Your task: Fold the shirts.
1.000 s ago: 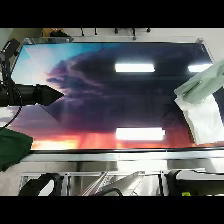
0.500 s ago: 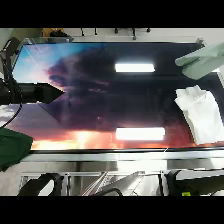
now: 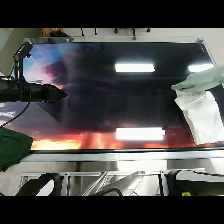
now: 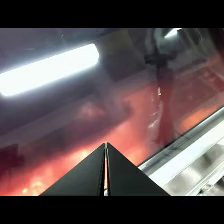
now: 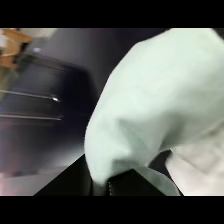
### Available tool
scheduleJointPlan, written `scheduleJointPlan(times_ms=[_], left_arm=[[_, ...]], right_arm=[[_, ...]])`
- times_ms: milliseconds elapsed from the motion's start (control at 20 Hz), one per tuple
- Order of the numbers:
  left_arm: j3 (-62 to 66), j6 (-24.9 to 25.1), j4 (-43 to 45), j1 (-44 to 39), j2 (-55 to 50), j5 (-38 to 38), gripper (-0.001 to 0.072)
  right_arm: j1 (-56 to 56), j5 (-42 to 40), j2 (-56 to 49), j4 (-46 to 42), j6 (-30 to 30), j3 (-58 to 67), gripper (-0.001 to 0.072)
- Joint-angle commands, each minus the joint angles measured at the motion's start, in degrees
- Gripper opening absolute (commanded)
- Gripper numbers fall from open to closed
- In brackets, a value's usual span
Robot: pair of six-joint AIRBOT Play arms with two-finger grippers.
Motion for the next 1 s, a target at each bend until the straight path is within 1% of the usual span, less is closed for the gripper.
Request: scheduleJointPlan(times_ms=[0,150,200,300,500,600,700,750,800,850,950], left_arm=[[0.0,2.6,-0.1,0.0,-0.3,0.0,0.0020],[0.0,4.1,-0.1,0.0,-0.3,0.0,0.0020],[0.0,4.5,0.0,0.0,-0.3,0.0,0.0020],[0.0,4.5,-0.1,0.0,-0.3,0.0,0.0019],[0.0,5.4,-0.1,0.0,-0.3,0.0,0.0019],[0.0,5.5,-0.1,0.0,-0.3,0.0,0.0020],[0.0,5.8,0.0,0.0,-0.4,0.1,0.0020],[0.0,6.0,0.0,0.0,-0.4,0.3,0.0020],[0.0,6.0,0.0,0.0,-0.5,0.7,0.0020],[0.0,6.0,0.0,0.0,-0.7,1.2,0.0020],[0.0,6.0,-0.1,0.0,-1.2,2.1,0.0020]], right_arm=[[-4.9,11.9,4.3,-12.8,9.2,0.0,0.0020],[-9.7,20.0,6.1,-19.0,11.2,-0.7,0.0020],[-11.1,21.6,6.8,-20.6,12.3,-2.3,0.0020],[-13.9,21.6,8.3,-21.4,13.6,-7.3,0.0021],[-16.3,18.9,9.6,-22.2,13.7,-22.2,0.0022],[-16.3,14.4,9.6,-23.8,13.6,-30.6,0.0022],[-16.3,8.3,9.5,-23.8,11.8,-38.4,0.0036],[-16.3,6.3,9.3,-23.9,9.5,-41.4,0.0218],[-16.3,6.1,8.9,-24.3,7.8,-42.9,0.0482],[-16.3,6.4,8.2,-25.3,7.6,-43.0,0.0567],[-16.4,6.8,8.0,-25.2,7.6,-39.7,0.0571]])
